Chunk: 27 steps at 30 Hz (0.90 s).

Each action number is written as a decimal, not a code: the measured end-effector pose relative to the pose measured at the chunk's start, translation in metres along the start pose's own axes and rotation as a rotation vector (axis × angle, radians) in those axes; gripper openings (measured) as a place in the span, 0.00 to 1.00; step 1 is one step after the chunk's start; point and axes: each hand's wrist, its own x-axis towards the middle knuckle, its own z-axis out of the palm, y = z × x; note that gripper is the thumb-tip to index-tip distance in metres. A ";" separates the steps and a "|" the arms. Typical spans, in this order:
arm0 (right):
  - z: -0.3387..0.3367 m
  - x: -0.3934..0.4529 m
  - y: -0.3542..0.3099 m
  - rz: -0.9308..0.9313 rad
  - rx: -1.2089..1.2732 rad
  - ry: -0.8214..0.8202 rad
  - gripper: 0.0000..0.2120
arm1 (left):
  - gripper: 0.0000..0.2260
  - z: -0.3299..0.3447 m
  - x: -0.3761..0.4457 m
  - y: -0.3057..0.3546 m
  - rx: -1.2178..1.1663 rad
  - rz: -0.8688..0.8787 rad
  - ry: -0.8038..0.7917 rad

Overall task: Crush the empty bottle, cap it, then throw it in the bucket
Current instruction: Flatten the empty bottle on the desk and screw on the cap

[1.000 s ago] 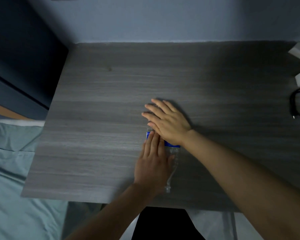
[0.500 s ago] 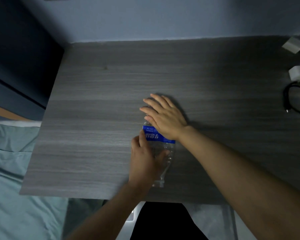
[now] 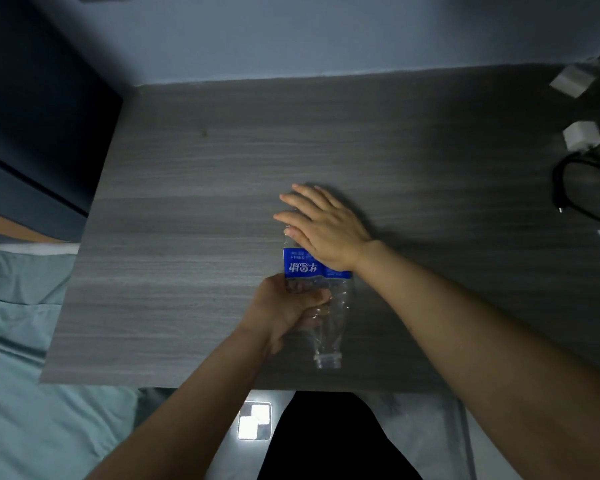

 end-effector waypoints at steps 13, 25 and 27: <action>-0.031 -0.011 -0.006 0.152 0.398 0.218 0.19 | 0.03 -0.005 0.007 -0.007 -0.172 -0.107 -0.038; -0.029 -0.136 0.014 0.591 0.306 -0.089 0.26 | 0.05 -0.014 0.005 -0.002 -0.393 -0.058 -0.024; -0.027 -0.141 0.012 0.573 0.293 -0.103 0.23 | 0.06 -0.013 0.004 -0.001 -0.414 -0.045 -0.013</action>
